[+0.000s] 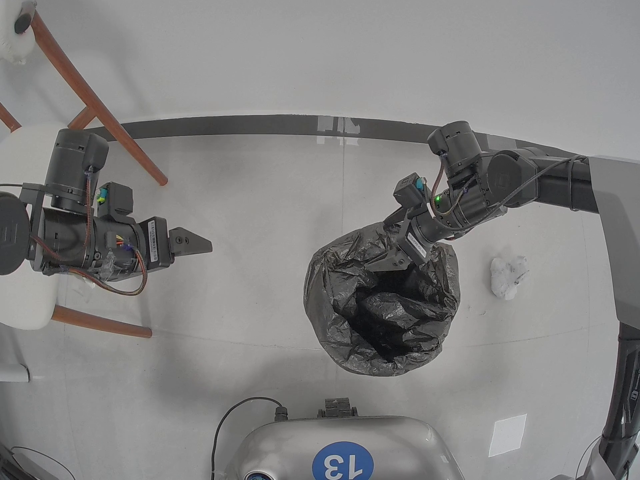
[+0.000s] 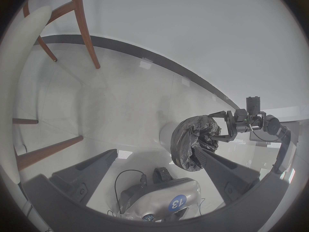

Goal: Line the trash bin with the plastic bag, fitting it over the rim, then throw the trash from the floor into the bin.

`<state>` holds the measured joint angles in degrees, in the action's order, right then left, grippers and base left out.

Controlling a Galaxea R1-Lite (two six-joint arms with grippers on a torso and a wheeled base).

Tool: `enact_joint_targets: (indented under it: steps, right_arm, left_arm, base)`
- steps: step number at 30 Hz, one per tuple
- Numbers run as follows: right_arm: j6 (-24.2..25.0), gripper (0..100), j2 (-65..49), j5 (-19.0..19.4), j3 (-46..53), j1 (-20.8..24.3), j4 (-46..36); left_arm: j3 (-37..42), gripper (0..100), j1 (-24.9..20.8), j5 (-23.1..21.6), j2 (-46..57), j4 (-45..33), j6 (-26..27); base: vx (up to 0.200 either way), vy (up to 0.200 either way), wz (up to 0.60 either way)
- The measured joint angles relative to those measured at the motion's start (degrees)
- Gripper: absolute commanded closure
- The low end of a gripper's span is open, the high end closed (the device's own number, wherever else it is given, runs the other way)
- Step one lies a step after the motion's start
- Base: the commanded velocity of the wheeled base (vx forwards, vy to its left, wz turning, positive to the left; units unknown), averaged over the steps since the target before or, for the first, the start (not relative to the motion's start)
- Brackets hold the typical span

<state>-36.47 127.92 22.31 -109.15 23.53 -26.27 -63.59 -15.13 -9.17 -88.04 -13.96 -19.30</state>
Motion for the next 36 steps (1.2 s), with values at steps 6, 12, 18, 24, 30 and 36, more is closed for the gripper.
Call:
enact_joint_targets:
  steps: [6, 12, 18, 24, 30, 36]
  right_arm:
    - [-0.12, 0, 1.80, -0.01, -1.57, -0.79, 0.09]
    - [-0.45, 100, 3.73, -0.01, -3.66, -1.32, 0.27]
    - [-0.63, 100, 4.97, -0.06, -4.57, -1.65, 1.10]
    - [-0.48, 100, 5.18, -0.06, -4.85, -1.65, 1.29]
    - [-0.39, 100, 5.18, -0.01, -5.36, -1.95, 1.39]
    - [0.60, 100, 5.72, 0.02, -5.45, -2.95, 1.18]
  left_arm:
    - [0.05, 0, 0.37, 0.04, 0.15, -0.02, 0.04]
    - [0.09, 0, 0.78, 0.06, 0.45, 0.00, 0.12]
    - [1.18, 0, 0.96, 0.22, 0.91, 0.52, 0.06]
    - [2.49, 0, 0.96, 0.39, 1.27, 2.69, 0.15]
    - [2.84, 0, 0.89, 0.41, 1.33, 2.90, 0.15]
    - [3.06, 0, 0.88, 0.39, 1.33, 2.88, 0.15]
  base:
    - [0.000, 0.000, 0.00]
    - [0.000, 0.000, 0.00]
    - [0.000, 0.000, 0.00]
    - [0.000, 0.000, 0.00]
    - [0.000, 0.000, 0.00]
    - [0.000, 0.000, 0.00]
